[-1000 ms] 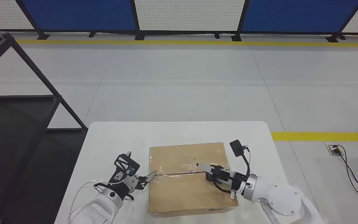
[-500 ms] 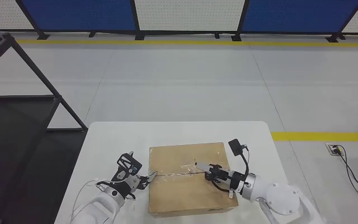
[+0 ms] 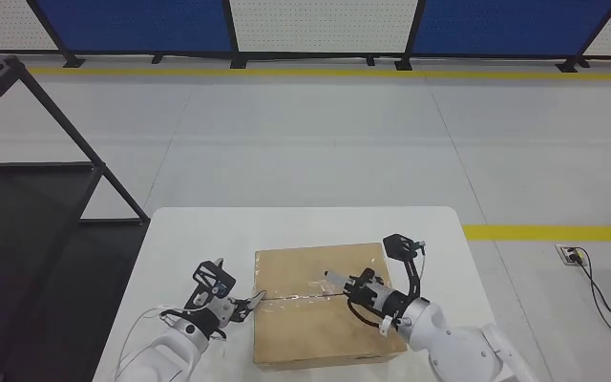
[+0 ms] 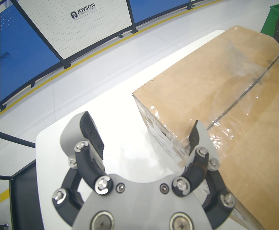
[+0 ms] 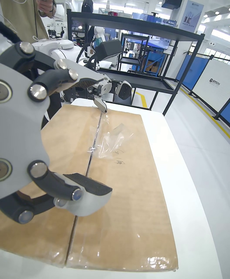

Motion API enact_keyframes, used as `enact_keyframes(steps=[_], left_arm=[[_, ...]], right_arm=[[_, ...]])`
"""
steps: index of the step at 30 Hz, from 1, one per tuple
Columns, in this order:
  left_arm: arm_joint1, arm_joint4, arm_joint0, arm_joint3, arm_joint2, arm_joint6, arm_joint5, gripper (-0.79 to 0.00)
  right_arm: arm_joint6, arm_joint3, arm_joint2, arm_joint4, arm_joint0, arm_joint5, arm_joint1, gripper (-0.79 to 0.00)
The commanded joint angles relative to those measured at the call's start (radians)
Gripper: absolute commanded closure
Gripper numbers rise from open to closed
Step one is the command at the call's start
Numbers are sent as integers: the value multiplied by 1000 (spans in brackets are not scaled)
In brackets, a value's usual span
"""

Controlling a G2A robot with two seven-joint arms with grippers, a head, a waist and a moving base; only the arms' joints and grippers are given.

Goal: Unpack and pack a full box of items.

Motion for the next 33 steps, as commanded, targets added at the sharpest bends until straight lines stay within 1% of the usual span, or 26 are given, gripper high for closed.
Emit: enact_keyframes(steps=[1,3,6,7,12,15,16,18,20,29,31,33], left_arm=[[2,-5,-1,1,1,0,0,-785],[4,-10,-3,1,2,1,0,-785],[6,-18,-8,4,6,-2,0,-785],[7,-19,-10,5,8,-5,-2,-785],[12,-19,-17,10,18,-9,-9,-785],[15,-21,-18,15,20,-8,-7,-785],[16,-23,-18,16,20,-8,-7,-785],[17,-26,-18,17,21,-7,-7,-785],[19,-29,-19,19,21,-6,-4,-785],[26,-46,-25,10,30,-7,3,-785],[27,-48,-26,10,33,-6,6,-785],[29,-48,-27,10,37,-9,6,-785]], right_arm=[[0,0,0,-1,0,1,0,-785],[-2,-5,-9,-22,-7,-12,0,-785],[-6,-42,-83,-216,-4,48,0,-785],[-11,-48,-107,-273,3,72,-2,-785],[-34,-51,-271,-601,57,263,-26,-785],[-23,-22,-365,-755,104,346,-49,-785],[-7,-11,-395,-794,121,358,-57,-785],[29,8,-435,-843,152,374,-73,-785],[50,17,-449,-870,168,393,-83,-785],[46,19,-450,-871,165,388,-83,-785],[33,45,-459,-915,155,363,-86,-785],[43,62,-484,-986,160,384,-96,-785]])
